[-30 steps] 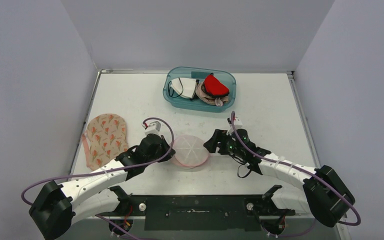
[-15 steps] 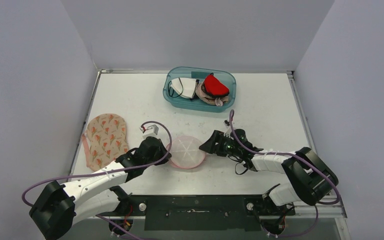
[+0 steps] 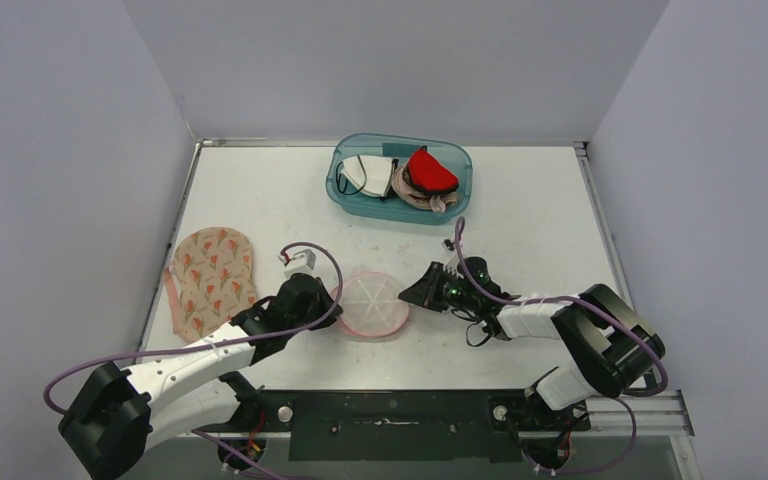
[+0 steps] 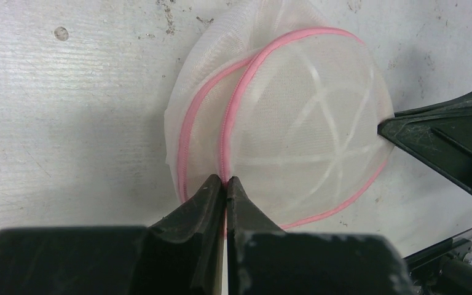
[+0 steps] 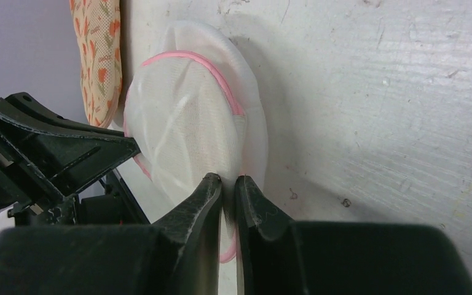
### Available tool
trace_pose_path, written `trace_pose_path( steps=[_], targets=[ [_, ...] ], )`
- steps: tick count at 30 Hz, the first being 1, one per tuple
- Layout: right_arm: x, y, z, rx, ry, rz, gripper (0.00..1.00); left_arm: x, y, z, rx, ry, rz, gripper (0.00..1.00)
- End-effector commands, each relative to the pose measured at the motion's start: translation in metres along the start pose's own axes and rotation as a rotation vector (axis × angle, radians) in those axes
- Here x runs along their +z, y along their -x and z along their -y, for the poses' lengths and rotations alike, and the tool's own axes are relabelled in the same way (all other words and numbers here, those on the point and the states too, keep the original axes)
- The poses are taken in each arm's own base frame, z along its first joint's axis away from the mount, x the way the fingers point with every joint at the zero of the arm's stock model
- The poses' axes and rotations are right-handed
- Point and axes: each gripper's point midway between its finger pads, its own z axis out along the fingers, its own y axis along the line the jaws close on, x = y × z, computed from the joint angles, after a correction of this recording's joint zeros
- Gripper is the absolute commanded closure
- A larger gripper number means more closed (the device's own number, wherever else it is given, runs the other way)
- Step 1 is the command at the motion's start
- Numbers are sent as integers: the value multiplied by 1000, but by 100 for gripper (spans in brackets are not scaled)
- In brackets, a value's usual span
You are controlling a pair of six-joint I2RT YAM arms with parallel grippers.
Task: Unzip the laundry bag and remove the bra
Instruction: Move the laundry bag to the center of the board.
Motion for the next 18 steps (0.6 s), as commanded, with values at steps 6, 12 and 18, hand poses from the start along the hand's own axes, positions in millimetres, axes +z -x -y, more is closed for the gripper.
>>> trace_pose_path(
  steps=[6, 12, 18],
  targets=[
    [4, 18, -23, -100, 20, 51, 95, -18, 24, 23, 3, -82, 62, 66],
    [4, 19, -23, -103, 3, 55, 95, -32, 28, 19, 22, -77, 79, 36],
    [4, 18, -24, -110, -12, 55, 95, -30, 25, -2, 60, 1, 88, 29]
  ],
)
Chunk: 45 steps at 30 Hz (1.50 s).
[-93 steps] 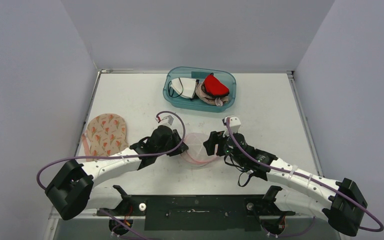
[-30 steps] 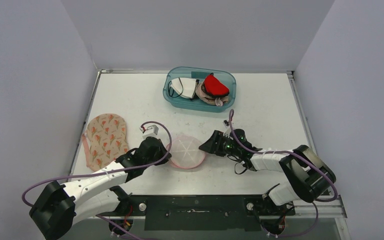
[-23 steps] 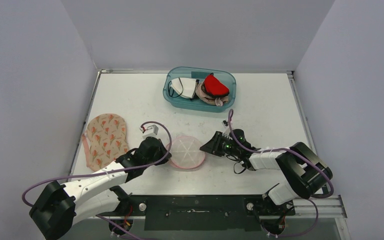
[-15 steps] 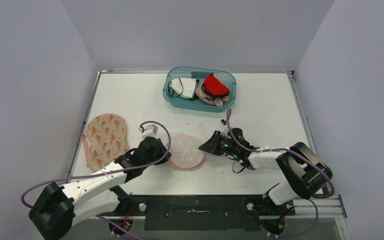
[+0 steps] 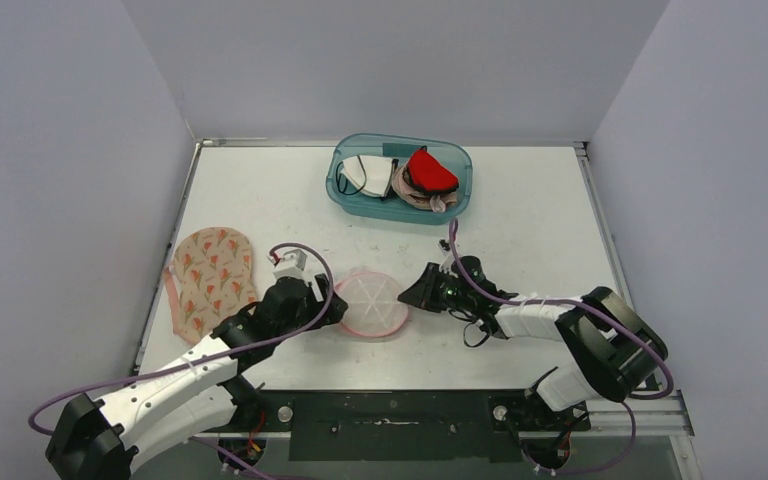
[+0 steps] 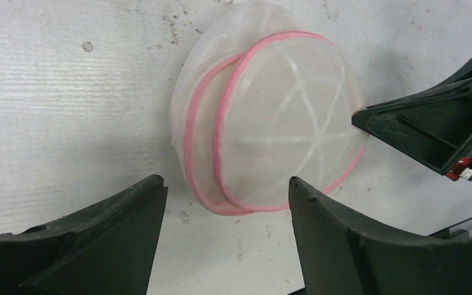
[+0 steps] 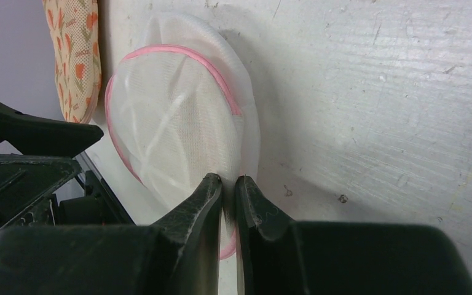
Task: Unzip the laundry bag and remove the bra
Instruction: Move the laundry bag to the center of the board.
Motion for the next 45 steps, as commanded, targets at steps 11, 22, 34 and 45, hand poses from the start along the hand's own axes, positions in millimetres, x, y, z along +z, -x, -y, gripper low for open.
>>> trace_pose_path(
  steps=[11, 22, 34, 45],
  targets=[
    [0, 20, -29, -86, 29, 70, 95, 23, 4, 1, 46, 42, 5, 41],
    [2, 18, -41, -118, 16, 66, 82, 34, -3, 0, 64, 38, -10, 59],
    [16, 10, -41, -195, -83, 36, 54, 37, -10, 5, 57, -9, -27, 72],
    [-17, 34, -35, -263, -124, 110, 22, 34, -10, -7, 66, 22, -9, 100]
  ],
)
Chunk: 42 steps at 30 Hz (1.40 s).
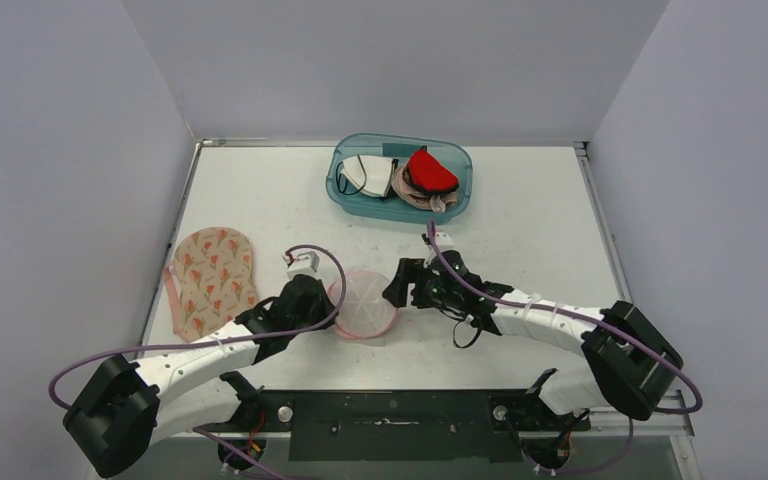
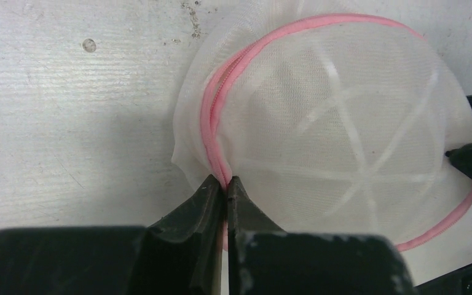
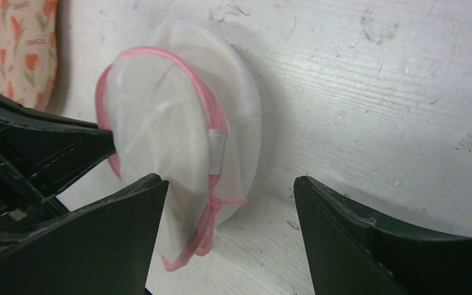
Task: Unzip the laundry bag and remove the bra
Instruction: Move the laundry bag to the center of the board.
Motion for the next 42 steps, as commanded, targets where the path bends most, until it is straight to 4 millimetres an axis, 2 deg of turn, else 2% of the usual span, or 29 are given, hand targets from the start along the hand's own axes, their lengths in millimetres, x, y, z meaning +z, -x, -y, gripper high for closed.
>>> trace_pose_path(
  steps=[1, 4, 7, 13, 17, 23, 29, 30, 31, 34, 35, 38, 42],
  targets=[
    [-20, 34, -8, -19, 79, 109, 22, -3, 13, 14, -17, -65, 59, 100],
    [-23, 34, -11, 40, 200, 101, 23, -2, 13, 12, -23, -61, 60, 100],
    [-22, 31, -24, 57, 297, 85, 23, -1, 10, 12, -30, -67, 55, 100],
    [-11, 17, -25, 128, 360, 34, 24, 0, 6, 12, -41, -75, 46, 100],
    [-7, 10, -31, 169, 421, 12, 29, 1, 7, 15, -52, -98, 56, 100],
    [0, 6, -36, 192, 452, -11, 56, 0, 7, 17, -62, -113, 60, 100],
    [2, 6, -29, 155, 388, -6, 93, -1, 9, 24, -70, -143, 56, 100],
    [3, 7, -24, 142, 356, -4, 94, -3, 9, 25, -70, -149, 54, 96],
    [2, 7, -19, 126, 321, -4, 95, -5, 11, 27, -71, -156, 55, 87],
    [1, 4, -1, 84, 215, -14, 95, -11, 15, 28, -70, -164, 67, 49],
    [0, 4, 3, 73, 195, -16, 95, -14, 19, 29, -73, -168, 85, 42],
    [-3, 5, 11, 51, 136, -11, 95, -19, 23, 16, -66, -113, 110, 30],
    [-4, 8, 9, 11, 77, -10, 95, -18, 27, 13, -45, -98, 135, 27]
  ],
)
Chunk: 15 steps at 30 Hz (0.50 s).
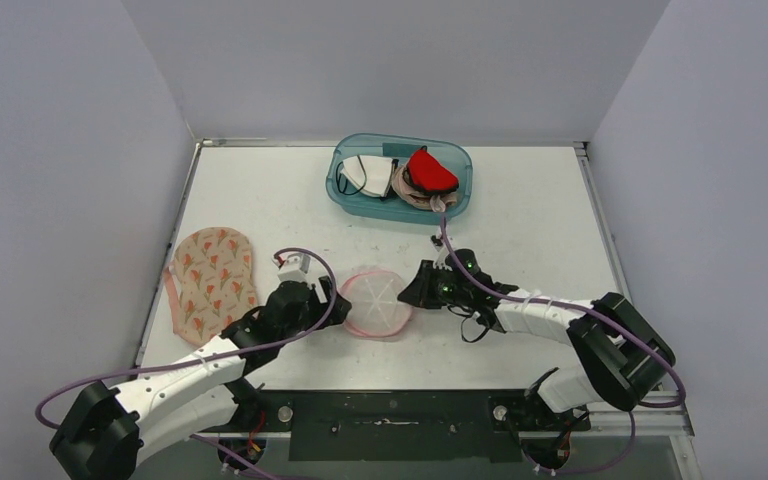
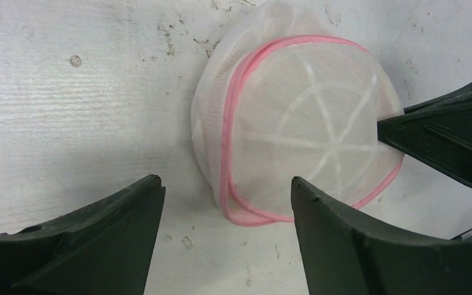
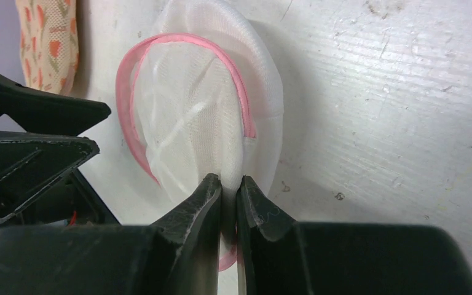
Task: Unzip the laundry bag and remove the bra
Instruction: Move the laundry bag to the center of the board.
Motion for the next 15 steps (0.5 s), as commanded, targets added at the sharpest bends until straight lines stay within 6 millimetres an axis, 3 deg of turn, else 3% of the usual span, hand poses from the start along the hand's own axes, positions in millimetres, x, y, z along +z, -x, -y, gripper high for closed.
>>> trace_pose_path(
  steps=[1, 9, 15],
  targets=[
    [-1, 15, -4, -101, -88, 40, 95, 2, 14, -1, 26, 25, 47, 27],
    [13, 10, -19, -141, -105, 20, 91, 22, 13, 7, 40, 15, 38, 32],
    [14, 10, -23, -153, -93, 23, 57, 24, 14, 8, 47, 10, 45, 40]
  ],
)
